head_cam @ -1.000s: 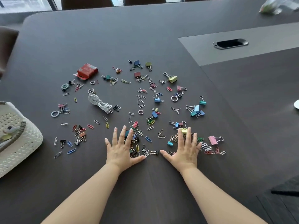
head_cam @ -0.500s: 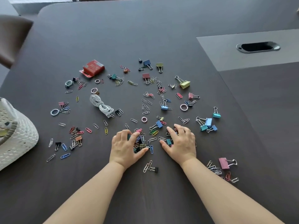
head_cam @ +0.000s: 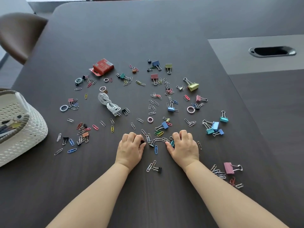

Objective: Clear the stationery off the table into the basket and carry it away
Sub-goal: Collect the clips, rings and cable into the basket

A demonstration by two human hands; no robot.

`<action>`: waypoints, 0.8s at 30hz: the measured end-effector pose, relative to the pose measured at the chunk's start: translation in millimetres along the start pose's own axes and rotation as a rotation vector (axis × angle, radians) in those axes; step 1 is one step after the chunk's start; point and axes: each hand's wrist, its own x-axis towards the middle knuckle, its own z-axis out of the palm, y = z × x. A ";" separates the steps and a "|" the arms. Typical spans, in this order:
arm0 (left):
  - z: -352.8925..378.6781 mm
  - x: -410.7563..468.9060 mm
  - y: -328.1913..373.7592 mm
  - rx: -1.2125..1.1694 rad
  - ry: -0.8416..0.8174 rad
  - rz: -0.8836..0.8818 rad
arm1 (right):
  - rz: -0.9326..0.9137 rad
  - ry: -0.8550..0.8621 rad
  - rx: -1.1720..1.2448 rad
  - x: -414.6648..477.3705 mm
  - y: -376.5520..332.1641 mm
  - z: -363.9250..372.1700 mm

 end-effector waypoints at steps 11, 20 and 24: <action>-13.0 -15.6 -2.8 -0.083 0.006 -0.010 | -0.068 -0.106 0.049 -8.1 -13.6 -9.3; -56.0 -22.6 -18.4 -0.243 -0.015 -0.151 | 0.049 -0.312 0.175 3.1 -50.6 -33.5; -102.0 -20.8 -42.0 -0.283 0.041 -0.161 | 0.063 -0.274 0.398 14.4 -90.4 -51.8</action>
